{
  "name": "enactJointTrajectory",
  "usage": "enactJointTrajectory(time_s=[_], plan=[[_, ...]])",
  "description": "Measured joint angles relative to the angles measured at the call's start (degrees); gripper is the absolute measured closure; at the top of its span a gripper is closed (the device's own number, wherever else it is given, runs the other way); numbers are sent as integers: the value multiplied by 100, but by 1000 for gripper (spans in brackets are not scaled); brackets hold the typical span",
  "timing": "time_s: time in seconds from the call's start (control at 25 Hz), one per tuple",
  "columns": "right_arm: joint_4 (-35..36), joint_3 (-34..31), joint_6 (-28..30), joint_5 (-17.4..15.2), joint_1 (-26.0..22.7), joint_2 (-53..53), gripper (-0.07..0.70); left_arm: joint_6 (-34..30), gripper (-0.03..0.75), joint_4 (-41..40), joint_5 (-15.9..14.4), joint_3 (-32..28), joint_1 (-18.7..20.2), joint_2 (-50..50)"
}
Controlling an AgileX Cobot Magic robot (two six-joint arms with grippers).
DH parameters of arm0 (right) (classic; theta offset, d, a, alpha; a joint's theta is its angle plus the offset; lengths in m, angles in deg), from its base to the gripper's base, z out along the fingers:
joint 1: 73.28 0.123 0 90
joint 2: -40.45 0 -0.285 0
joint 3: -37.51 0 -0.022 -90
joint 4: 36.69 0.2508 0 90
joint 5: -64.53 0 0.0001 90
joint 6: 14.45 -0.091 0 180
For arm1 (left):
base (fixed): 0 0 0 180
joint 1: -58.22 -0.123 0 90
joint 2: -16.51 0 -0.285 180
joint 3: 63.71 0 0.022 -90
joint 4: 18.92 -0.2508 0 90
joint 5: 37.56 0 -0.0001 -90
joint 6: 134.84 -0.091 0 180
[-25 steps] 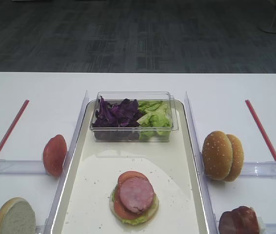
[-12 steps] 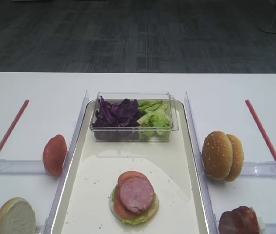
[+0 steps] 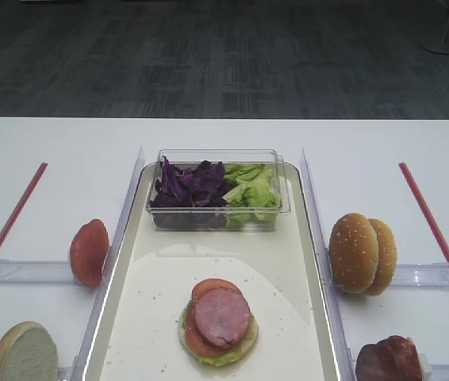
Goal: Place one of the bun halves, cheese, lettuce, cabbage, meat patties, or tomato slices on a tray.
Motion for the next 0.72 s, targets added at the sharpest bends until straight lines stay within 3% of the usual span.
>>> enactJointTrajectory(time_s=[0.72], plan=[[0, 0, 0, 0, 0, 0, 186, 0, 224, 0, 0, 0, 0, 0]])
